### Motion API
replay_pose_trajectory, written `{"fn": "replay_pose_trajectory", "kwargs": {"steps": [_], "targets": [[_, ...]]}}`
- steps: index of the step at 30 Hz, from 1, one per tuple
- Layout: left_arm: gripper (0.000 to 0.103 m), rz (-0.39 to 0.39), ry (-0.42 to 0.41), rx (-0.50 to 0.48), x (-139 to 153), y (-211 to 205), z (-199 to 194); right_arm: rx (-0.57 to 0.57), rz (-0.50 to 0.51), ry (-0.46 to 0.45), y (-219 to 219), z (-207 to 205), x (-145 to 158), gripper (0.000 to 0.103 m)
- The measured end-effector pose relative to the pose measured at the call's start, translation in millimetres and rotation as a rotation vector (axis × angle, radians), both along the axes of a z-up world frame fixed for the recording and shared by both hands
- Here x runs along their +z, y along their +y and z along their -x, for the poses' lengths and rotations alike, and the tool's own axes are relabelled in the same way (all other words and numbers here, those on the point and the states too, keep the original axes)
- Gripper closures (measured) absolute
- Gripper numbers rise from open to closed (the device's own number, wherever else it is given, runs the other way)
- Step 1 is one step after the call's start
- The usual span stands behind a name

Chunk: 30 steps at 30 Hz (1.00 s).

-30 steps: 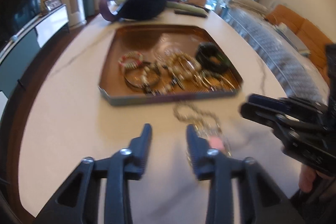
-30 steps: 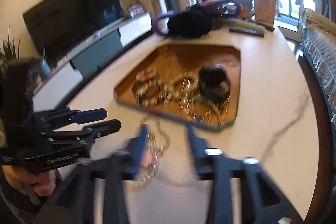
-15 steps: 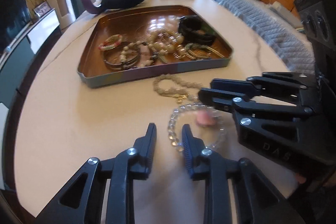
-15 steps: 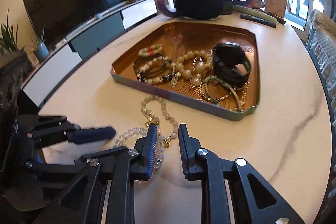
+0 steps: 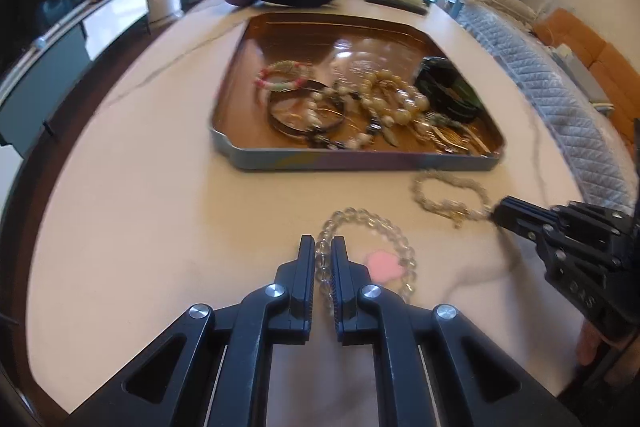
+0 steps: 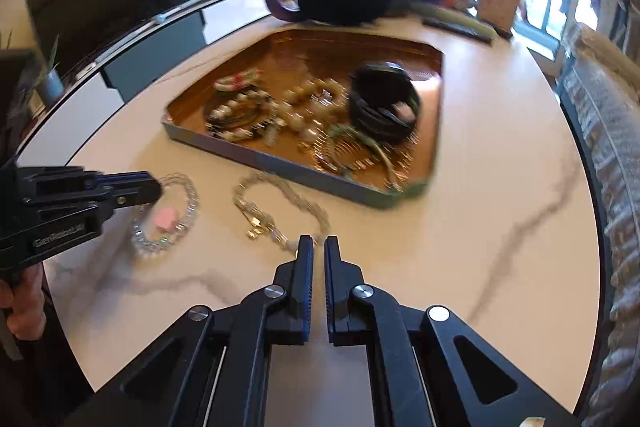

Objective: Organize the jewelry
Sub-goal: 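Move both grippers back toward the pearl and crystal bracelets, then grasp the crystal heart bracelet with the left gripper while the right gripper grasps the pearl bracelet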

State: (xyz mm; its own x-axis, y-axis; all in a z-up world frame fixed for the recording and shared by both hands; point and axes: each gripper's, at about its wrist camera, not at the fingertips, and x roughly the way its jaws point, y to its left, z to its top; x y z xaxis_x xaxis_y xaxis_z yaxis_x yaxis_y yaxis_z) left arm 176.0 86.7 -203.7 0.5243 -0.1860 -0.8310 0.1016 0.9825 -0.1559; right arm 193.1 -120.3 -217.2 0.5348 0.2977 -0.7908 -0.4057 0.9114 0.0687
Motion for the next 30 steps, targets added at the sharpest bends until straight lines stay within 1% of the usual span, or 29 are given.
{"fn": "replay_pose_trajectory", "kwargs": {"steps": [2, 3, 4, 5, 6, 7, 9, 12, 14, 16, 17, 18, 20, 21, 22, 23, 24, 25, 26, 27, 28, 30], "targets": [[0.091, 0.021, 0.014, -0.006, 1, -3, 3, 0.012, -0.067, 0.014, -7, 0, 1, 0.099], [0.087, 0.034, 0.02, -0.012, 1, -4, 4, 0.017, -0.084, 0.015, -9, 0, 2, 0.097], [0.082, 0.04, 0.024, -0.016, 3, -6, 5, 0.017, -0.082, 0.006, -10, 1, 4, 0.09], [0.077, 0.042, 0.02, -0.015, 5, -8, 7, 0.022, -0.078, -0.006, -9, 2, 6, 0.087], [0.062, 0.046, 0.012, -0.014, 7, -8, 8, 0.026, -0.077, -0.021, -9, 3, 8, 0.077], [0.048, 0.05, 0.005, -0.016, 10, -8, 10, 0.031, -0.081, -0.028, -8, 3, 10, 0.063], [0.041, 0.058, -0.01, -0.024, 13, -11, 11, 0.048, -0.094, -0.036, -5, 3, 12, 0.053], [0.037, 0.047, 0.001, -0.052, 11, -18, 10, 0.065, -0.068, -0.045, 2, 0, 11, 0.051], [0.037, 0.029, 0.02, -0.069, 4, -24, 8, 0.074, -0.058, -0.03, 6, -4, 7, 0.051], [0.032, -0.024, -0.004, -0.086, 1, -34, 8, 0.081, -0.051, -0.006, 11, -8, 1, 0.051], [0.031, -0.032, -0.012, -0.094, 1, -37, 8, 0.087, -0.046, 0.0, 13, -9, -1, 0.05], [0.032, -0.04, -0.019, -0.102, 0, -41, 8, 0.093, -0.033, -0.009, 16, -10, -2, 0.048], [0.033, -0.057, -0.035, -0.098, -1, -41, 6, 0.1, 0.011, -0.021, 22, -11, -3, 0.048], [0.036, -0.057, -0.04, -0.102, -1, -41, 6, 0.098, 0.028, -0.025, 24, -13, -4, 0.048], [0.054, -0.058, -0.047, -0.109, -1, -42, 5, 0.1, 0.029, -0.025, 24, -14, -4, 0.046], [0.066, -0.067, -0.053, -0.118, 0, -43, 4, 0.105, 0.025, -0.023, 24, -15, -4, 0.046], [0.081, -0.07, -0.053, -0.127, 0, -43, 3, 0.114, 0.031, -0.025, 26, -16, -4, 0.047], [0.087, -0.051, -0.049, -0.137, 0, -42, 2, 0.13, 0.054, -0.031, 29, -15, -5, 0.055], [0.087, -0.033, -0.044, -0.142, 1, -42, 1, 0.146, 0.071, -0.044, 32, -14, -4, 0.063], [0.087, -0.02, -0.04, -0.145, 1, -41, 1, 0.158, 0.068, -0.047, 33, -13, -3, 0.083], [0.087, -0.018, -0.039, -0.15, 1, -41, 2, 0.161, 0.063, -0.048, 34, -13, -3, 0.094], [0.087, -0.011, -0.037, -0.151, 2, -42, 2, 0.161, 0.064, -0.05, 34, -13, -3, 0.094]]}}
